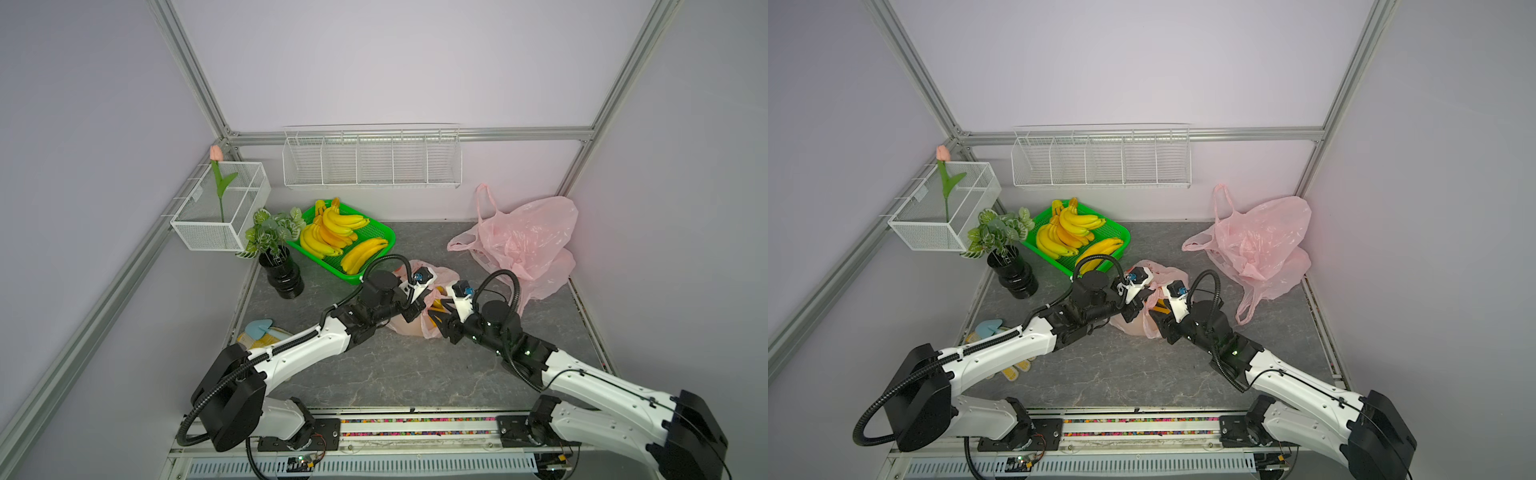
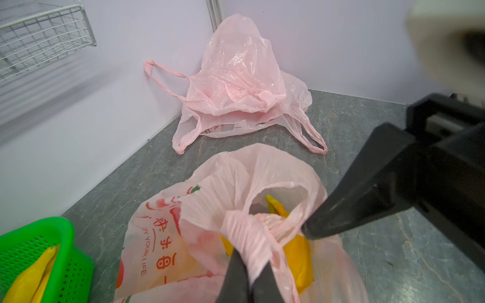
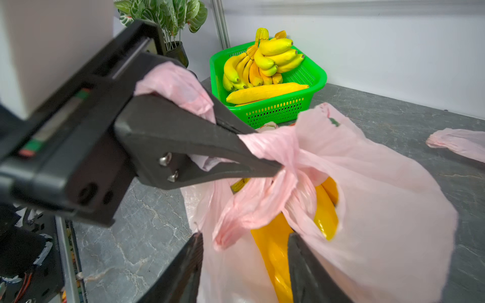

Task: Place the banana into a plastic bag & tie a knot
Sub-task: Cross the plastic bag at the center of the board.

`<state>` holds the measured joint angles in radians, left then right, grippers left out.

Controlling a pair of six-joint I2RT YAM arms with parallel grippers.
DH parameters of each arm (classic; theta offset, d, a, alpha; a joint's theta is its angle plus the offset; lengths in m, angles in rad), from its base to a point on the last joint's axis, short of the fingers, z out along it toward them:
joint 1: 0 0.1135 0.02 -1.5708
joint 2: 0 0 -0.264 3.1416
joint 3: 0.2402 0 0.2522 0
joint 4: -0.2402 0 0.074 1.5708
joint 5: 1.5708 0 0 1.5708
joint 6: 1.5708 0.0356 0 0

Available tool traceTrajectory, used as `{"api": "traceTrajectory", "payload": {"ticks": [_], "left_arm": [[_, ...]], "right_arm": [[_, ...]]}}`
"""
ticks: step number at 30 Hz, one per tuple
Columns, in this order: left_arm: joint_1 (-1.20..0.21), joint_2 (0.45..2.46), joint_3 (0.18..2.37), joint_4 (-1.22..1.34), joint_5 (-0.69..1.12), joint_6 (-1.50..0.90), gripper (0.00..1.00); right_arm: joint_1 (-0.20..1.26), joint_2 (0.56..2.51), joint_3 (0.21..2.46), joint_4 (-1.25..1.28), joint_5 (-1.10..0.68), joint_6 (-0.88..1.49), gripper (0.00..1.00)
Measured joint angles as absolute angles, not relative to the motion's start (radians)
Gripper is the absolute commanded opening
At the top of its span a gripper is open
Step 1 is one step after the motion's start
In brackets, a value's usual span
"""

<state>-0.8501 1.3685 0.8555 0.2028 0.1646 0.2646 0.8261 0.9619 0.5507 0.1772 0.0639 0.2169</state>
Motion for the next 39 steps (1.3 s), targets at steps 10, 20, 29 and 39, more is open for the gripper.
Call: {"api": "traceTrajectory", "payload": {"ticks": [10,20,29,39], "left_arm": [[-0.852,1.34,0.778,0.344,0.081,0.211,0.0],[-0.891,1.302,0.72,0.432,0.003,0.175,0.0],[-0.93,1.3,0.685,0.477,-0.009,0.172,0.0],[-0.955,1.299,0.668,0.509,-0.01,0.175,0.0]], "right_arm": [[0.842,0.825,0.551,0.093,0.112,0.669,0.56],[0.995,0.849,0.552,0.16,0.271,1.086,0.62],[0.997,0.93,0.549,0.31,0.347,1.287,0.79],[0.997,1.031,0.548,0.393,0.347,1.411,0.71]]}}
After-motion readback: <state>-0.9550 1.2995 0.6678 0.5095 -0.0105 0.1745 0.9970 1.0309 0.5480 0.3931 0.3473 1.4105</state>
